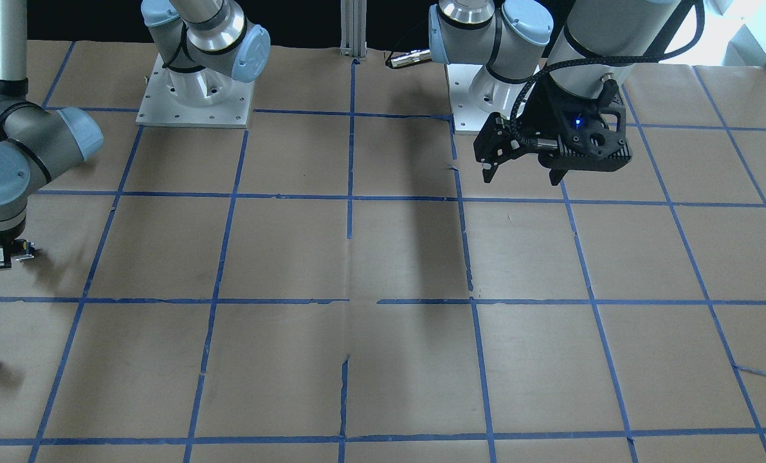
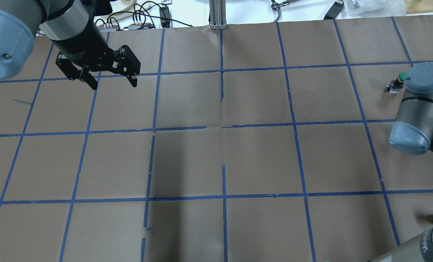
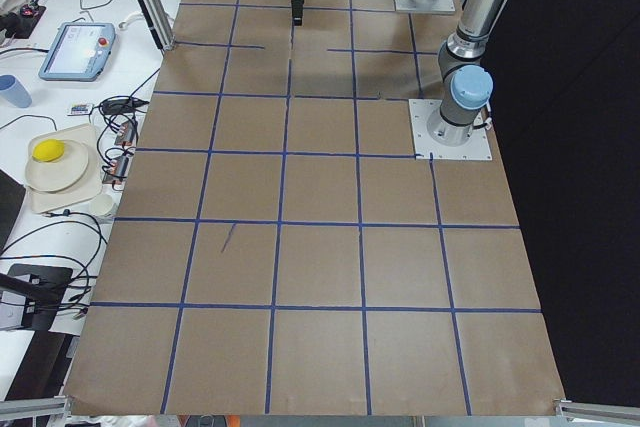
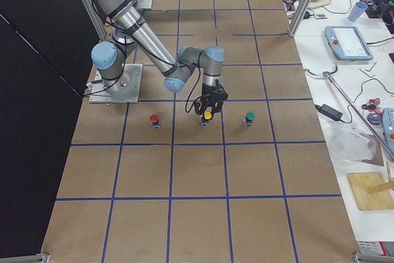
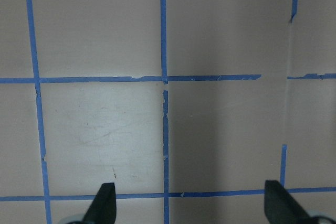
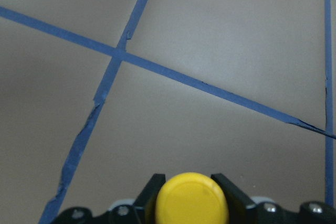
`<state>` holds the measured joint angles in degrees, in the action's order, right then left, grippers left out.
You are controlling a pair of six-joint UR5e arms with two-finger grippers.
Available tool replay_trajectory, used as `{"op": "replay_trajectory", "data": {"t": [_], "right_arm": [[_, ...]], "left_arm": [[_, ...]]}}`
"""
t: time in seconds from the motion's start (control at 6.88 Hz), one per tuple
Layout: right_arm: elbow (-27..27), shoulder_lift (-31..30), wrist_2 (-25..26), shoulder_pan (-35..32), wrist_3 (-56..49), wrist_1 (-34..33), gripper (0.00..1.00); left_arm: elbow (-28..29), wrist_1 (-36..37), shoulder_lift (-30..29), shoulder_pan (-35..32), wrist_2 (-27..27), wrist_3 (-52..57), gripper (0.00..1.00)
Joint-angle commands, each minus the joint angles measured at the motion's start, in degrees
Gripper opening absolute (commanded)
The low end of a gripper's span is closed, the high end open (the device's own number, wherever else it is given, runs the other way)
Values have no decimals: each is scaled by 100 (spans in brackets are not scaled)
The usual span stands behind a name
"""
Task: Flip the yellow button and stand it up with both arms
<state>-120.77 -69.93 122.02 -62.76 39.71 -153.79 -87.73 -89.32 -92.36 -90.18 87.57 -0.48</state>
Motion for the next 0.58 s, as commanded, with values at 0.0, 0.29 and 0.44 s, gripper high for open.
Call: {"op": "replay_trajectory", "data": {"t": [0.0, 0.29, 0.44], "right_arm": [[-8, 14, 67, 1, 1, -46, 96], [18, -47, 6, -26, -42, -37, 100], [62, -274, -73, -61, -304, 58, 100]], "left_arm": [[1, 151, -97, 27, -12, 30, 100], [-34, 292, -133, -26, 40, 82, 100], [-69, 301, -133, -26, 49, 91, 100]]}}
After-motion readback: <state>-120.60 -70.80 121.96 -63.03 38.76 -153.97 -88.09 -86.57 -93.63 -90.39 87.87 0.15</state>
